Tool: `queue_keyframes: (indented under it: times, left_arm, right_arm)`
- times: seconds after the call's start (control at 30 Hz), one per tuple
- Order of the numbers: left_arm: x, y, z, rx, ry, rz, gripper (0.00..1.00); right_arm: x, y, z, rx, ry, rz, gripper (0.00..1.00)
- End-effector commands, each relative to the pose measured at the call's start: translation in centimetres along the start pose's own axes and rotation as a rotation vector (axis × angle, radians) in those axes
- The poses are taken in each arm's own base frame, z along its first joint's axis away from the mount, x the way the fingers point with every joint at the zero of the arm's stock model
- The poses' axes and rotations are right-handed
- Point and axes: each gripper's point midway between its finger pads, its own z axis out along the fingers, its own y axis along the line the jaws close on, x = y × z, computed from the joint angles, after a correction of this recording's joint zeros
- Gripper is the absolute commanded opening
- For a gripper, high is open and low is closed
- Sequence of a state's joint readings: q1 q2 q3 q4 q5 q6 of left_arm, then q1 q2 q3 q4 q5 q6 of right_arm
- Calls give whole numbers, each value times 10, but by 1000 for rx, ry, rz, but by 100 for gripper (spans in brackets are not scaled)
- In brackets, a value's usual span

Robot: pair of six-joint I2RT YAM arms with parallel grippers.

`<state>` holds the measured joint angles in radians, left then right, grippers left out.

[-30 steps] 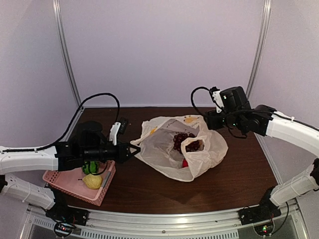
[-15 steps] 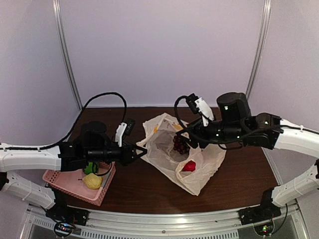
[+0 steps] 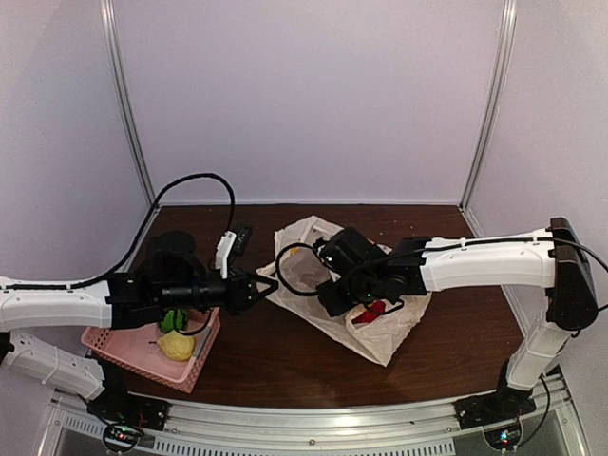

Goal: Untie the knot of the plastic bag and take out the fruit
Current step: Reach into the gripper in the takeout bag, then pick up the fake fruit from the takeout bag.

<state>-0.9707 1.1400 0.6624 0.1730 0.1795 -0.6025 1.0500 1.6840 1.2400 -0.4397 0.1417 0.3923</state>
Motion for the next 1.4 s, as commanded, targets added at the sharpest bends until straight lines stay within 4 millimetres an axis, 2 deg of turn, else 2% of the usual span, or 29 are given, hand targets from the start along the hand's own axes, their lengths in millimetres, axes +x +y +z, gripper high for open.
queue_keyframes:
  times: [0.0,0.2,0.33,0.43,0.73,0.93,1.23,1.3,1.37]
  left_arm:
    - [-5,-6,-3,25,-37,34,0]
    - [5,-3,-1,32,-8,42,0]
    - [13,0,-3,22,9,37,0]
    - [16,1,-4,21,11,32,0]
    - [19,2,-3,24,21,29,0]
    - [20,2,-2,22,25,26,0]
    - [20,2,-2,20,28,26,0]
    - [20,3,-1,17,30,25,0]
    - [20,3,-1,17,32,25,0]
  right_arm:
    - [28,-46,-7,242,72,6,60]
    - [58,-82,-13,375,122,25,68]
    - [64,-101,-16,424,127,55,71]
    - [67,-108,-11,413,128,69,73]
    - [60,-103,13,329,113,113,80]
    - [71,-105,27,321,152,123,82]
    - [90,-111,38,333,198,137,86]
    - [92,-111,41,331,200,141,84]
    - [91,-109,43,325,195,146,79]
